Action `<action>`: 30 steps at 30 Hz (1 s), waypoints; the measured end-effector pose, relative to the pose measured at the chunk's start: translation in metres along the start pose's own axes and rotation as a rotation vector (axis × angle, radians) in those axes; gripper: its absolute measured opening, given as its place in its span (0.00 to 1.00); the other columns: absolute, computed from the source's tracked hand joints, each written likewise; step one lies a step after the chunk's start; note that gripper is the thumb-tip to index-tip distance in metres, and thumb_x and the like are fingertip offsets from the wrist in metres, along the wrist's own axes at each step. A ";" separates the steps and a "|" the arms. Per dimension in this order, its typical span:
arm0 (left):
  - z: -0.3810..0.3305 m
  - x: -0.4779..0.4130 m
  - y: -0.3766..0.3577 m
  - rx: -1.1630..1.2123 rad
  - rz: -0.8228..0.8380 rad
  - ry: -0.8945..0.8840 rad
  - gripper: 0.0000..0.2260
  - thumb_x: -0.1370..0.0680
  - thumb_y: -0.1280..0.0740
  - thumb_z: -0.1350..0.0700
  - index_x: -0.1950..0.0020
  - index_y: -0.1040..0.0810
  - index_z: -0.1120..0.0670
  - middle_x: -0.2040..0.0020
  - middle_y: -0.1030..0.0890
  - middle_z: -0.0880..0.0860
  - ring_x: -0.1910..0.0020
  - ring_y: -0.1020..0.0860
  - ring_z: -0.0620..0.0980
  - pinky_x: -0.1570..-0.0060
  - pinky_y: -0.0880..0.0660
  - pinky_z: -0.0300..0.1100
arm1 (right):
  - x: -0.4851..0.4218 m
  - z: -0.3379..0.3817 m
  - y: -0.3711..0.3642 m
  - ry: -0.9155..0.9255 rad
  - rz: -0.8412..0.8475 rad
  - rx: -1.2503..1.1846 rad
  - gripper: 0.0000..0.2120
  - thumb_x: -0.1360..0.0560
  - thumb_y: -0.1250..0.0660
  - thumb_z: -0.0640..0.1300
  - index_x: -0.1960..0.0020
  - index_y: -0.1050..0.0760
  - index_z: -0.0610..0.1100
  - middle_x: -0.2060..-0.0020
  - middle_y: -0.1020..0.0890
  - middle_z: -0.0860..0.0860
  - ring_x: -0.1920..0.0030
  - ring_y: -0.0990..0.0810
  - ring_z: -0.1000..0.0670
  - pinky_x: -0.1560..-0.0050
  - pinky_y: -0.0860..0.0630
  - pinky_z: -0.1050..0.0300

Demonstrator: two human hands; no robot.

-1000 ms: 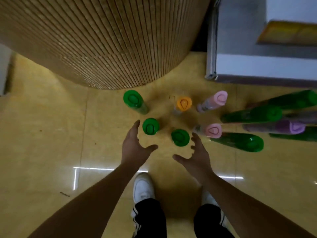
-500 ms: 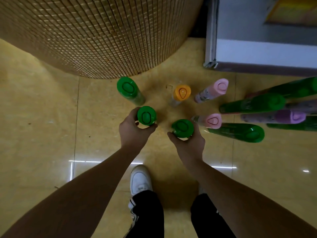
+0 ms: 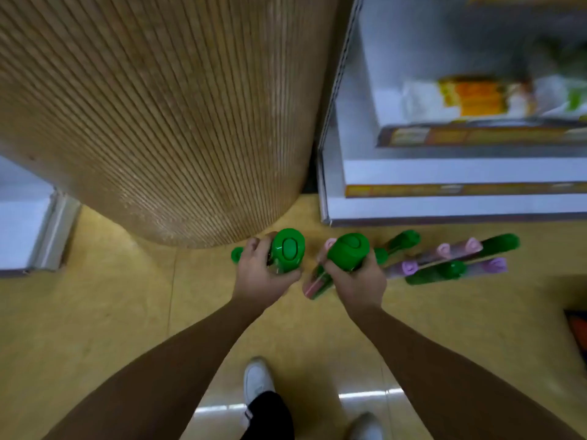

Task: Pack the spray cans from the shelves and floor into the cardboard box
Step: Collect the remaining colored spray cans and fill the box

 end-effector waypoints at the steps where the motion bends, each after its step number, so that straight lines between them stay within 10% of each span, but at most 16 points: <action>1: -0.032 0.000 0.013 -0.006 -0.009 -0.026 0.31 0.39 0.21 0.43 0.41 0.23 0.53 0.50 0.28 0.50 0.51 0.27 0.49 0.52 0.23 0.49 | 0.004 0.021 0.024 0.015 -0.005 0.003 0.27 0.35 0.18 0.52 0.41 0.23 0.47 0.58 0.20 0.52 0.52 0.19 0.45 0.54 0.30 0.57; 7: -0.253 0.007 0.071 -0.003 -0.037 -0.294 0.26 0.39 0.25 0.37 0.50 0.27 0.49 0.54 0.31 0.47 0.55 0.29 0.48 0.60 0.35 0.43 | 0.028 0.141 0.209 0.142 -0.100 -0.011 0.26 0.34 0.21 0.57 0.41 0.25 0.48 0.59 0.22 0.51 0.53 0.20 0.44 0.56 0.30 0.57; 16: -0.581 0.070 0.084 0.154 -0.051 -0.688 0.25 0.34 0.24 0.36 0.43 0.26 0.41 0.52 0.18 0.42 0.53 0.19 0.45 0.56 0.21 0.46 | 0.083 0.248 0.519 0.384 -0.414 -0.180 0.22 0.32 0.23 0.59 0.44 0.25 0.54 0.56 0.19 0.56 0.54 0.21 0.52 0.50 0.21 0.50; 30: -0.905 0.209 -0.066 0.742 0.137 -0.861 0.22 0.31 0.22 0.43 0.42 0.25 0.47 0.54 0.19 0.42 0.58 0.21 0.39 0.60 0.27 0.40 | 0.177 0.211 0.864 0.539 -0.969 -0.407 0.15 0.29 0.24 0.57 0.45 0.24 0.58 0.58 0.18 0.58 0.59 0.19 0.61 0.57 0.24 0.57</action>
Point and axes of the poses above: each hand's wrist, its own x-axis away from the middle knuckle, its own y-axis out of the back of the hand, z = x × y, the point moved 7 cm from there along -x, towards the middle knuckle
